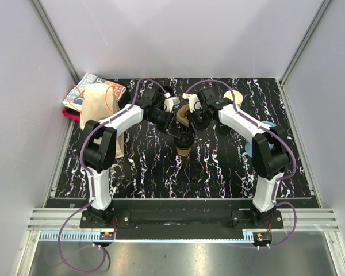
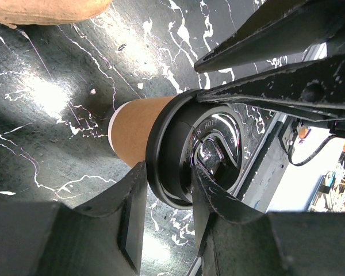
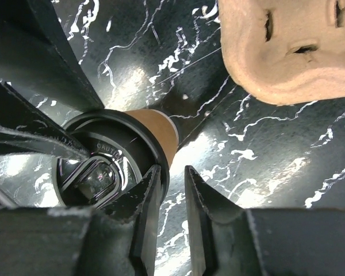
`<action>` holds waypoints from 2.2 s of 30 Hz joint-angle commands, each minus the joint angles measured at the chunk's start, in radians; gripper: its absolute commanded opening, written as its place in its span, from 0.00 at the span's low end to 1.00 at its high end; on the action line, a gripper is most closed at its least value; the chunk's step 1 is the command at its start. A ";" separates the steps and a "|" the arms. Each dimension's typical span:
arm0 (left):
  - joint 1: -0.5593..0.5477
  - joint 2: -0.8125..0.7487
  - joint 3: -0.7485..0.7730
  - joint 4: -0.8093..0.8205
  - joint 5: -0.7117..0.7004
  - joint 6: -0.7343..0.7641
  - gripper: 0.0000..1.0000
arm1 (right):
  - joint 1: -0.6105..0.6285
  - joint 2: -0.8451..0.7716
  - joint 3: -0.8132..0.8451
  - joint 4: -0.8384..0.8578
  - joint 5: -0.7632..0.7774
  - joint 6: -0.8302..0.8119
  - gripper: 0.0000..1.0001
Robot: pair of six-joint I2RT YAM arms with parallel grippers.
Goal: Pack the takeout coffee
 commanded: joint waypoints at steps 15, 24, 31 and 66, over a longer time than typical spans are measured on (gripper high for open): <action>-0.027 0.035 -0.005 -0.050 -0.192 0.105 0.32 | -0.152 0.031 0.144 -0.030 -0.373 0.160 0.46; -0.021 0.038 0.102 -0.099 -0.170 0.111 0.53 | -0.150 -0.018 0.104 -0.042 -0.330 0.121 0.47; -0.016 0.040 0.182 -0.126 -0.139 0.098 0.67 | -0.150 -0.079 0.073 -0.051 -0.272 0.049 0.50; 0.247 -0.391 0.744 -0.288 -0.115 0.058 0.99 | 0.080 -0.139 0.110 -0.189 0.013 -0.301 0.97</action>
